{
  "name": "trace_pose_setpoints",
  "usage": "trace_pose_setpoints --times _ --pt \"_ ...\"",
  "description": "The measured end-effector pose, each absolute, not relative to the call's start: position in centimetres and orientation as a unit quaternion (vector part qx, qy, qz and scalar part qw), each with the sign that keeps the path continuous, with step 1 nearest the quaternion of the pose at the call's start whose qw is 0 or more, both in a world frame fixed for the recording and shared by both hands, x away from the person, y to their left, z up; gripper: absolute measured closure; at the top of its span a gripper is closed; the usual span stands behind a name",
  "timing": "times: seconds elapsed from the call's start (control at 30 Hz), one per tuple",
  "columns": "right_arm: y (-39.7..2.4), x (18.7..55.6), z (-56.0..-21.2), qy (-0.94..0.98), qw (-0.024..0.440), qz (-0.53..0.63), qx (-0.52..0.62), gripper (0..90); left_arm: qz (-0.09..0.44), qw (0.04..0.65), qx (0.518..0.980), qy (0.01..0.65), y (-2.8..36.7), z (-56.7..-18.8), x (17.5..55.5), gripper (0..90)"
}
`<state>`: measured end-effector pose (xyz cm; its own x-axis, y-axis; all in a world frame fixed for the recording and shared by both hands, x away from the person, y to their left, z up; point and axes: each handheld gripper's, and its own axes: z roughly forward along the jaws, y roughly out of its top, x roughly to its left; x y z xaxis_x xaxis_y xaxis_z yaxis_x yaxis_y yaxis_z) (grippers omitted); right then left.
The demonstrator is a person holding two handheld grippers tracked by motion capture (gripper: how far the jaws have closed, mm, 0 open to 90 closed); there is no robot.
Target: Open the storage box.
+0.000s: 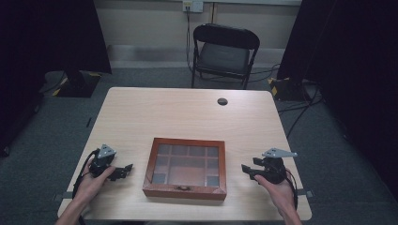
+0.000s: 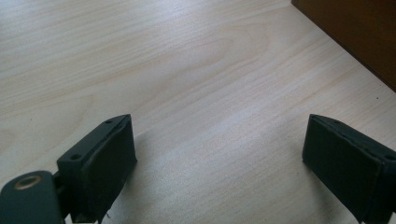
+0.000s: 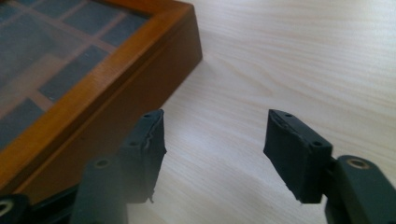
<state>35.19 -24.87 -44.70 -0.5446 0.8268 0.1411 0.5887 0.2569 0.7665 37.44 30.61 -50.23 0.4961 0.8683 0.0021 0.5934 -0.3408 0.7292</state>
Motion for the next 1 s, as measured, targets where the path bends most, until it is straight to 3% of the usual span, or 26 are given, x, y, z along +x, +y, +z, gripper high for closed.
trace_pose_setpoints --times 0.17,1.0 --pt "-24.1 34.8 -43.2 0.79 0.14 0.418 0.426 46.0 0.202 0.342 0.795 0.459 30.6 -50.2 37.5 8.8" --pt "-17.8 33.7 -38.9 0.823 0.095 0.465 0.312 55.5 0.202 0.342 0.795 0.459 30.6 -50.2 37.4 8.7"
